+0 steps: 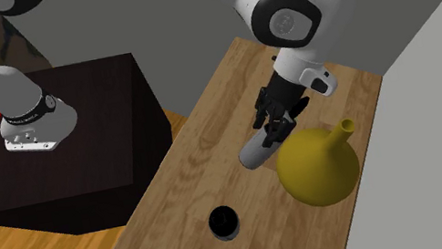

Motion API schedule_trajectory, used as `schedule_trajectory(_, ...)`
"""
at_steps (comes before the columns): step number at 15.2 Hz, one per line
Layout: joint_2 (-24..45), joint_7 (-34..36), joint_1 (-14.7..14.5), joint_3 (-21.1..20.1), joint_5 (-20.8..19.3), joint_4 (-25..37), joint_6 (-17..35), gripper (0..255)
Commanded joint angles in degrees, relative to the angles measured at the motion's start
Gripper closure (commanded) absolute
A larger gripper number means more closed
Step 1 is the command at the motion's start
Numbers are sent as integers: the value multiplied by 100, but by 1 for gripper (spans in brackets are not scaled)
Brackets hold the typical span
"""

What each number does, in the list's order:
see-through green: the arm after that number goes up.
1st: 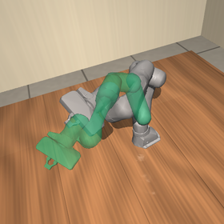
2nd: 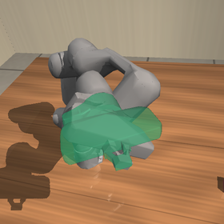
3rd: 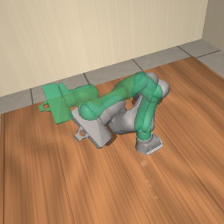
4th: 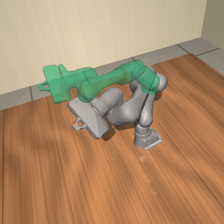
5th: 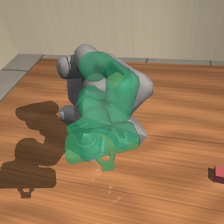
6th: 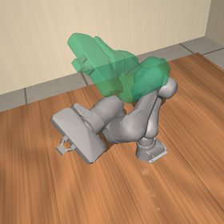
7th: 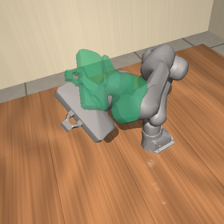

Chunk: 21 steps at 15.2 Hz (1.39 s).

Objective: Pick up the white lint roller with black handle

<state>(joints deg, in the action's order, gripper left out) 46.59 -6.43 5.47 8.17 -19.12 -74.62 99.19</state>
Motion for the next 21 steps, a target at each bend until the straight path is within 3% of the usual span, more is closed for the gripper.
schedule_trajectory(1,15,-1,16,15,-10,-15,6,255)
schedule_trajectory(7,3,12,7,11,-9,-36,10,255)
schedule_trajectory(21,-474,-248,-36,45,-21,232,-688,255)
